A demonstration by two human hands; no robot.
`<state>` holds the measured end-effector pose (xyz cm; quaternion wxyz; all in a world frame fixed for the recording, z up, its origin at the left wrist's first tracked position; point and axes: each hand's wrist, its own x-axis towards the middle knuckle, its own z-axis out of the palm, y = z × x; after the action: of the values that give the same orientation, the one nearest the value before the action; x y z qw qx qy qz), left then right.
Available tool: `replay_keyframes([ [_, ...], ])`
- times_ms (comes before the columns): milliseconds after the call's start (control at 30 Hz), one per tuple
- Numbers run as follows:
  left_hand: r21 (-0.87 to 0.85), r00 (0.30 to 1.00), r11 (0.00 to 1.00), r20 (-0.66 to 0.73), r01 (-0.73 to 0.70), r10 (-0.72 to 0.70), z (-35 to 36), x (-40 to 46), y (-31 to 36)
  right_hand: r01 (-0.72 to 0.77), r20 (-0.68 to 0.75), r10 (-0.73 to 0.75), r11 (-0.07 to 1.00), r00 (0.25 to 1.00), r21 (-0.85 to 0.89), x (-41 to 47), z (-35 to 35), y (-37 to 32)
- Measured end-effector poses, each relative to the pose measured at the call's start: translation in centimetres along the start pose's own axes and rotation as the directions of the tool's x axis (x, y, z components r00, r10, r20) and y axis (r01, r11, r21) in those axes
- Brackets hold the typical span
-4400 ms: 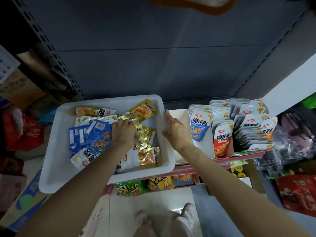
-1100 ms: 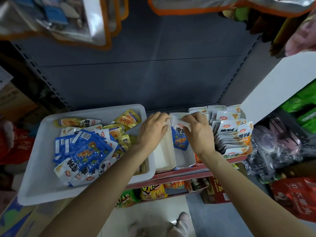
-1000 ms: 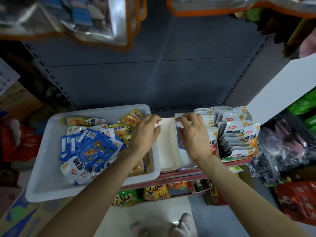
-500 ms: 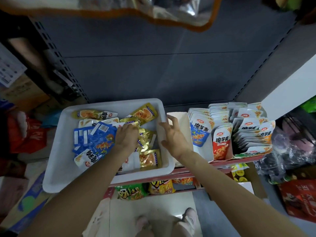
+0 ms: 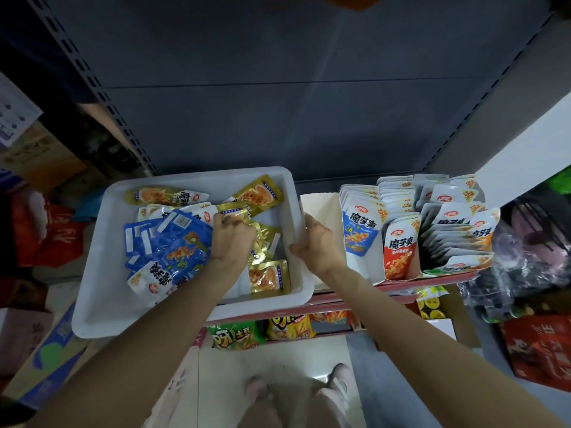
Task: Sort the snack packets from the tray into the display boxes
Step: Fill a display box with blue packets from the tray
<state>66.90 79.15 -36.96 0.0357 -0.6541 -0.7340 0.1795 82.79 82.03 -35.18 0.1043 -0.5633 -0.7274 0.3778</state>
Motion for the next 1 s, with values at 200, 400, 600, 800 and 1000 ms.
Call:
replay_keyframes([
  [200, -0.37, 0.954, 0.921, -0.301, -0.123, 0.007, 0.0, -0.7, 1.8, 0.03, 0.008, -0.031, 0.995, 0.999, 0.091, 0.1, 0.1, 0.7],
  [400, -0.645, 0.787, 0.629, -0.611, -0.434, -0.084, -0.3, -1.8, 3.3, -0.093, -0.023, 0.128, 0.822, 0.991, 0.562, -0.6, -1.4, 1.7],
  [600, -0.478, 0.637, 0.561, -0.762, -0.676, 0.118, -0.3, -1.9, 4.9, -0.232, 0.092, 0.227, 0.723, 0.969, 0.651, -0.2, -3.6, 1.6],
  [800, -0.76, 0.834, 0.508, -0.535, -0.406, -0.134, -0.2, -1.9, 5.4, -0.1, -0.084, 0.231, 0.682, 0.969, 0.724, -1.3, -4.1, 3.6],
  [1000, -0.997, 0.974, 0.069, 0.009, 0.025, -0.225, -2.8, -0.4, 5.8, -0.046, -0.116, 0.209, 0.639, 0.971, 0.768, -3.8, -5.4, 5.9],
])
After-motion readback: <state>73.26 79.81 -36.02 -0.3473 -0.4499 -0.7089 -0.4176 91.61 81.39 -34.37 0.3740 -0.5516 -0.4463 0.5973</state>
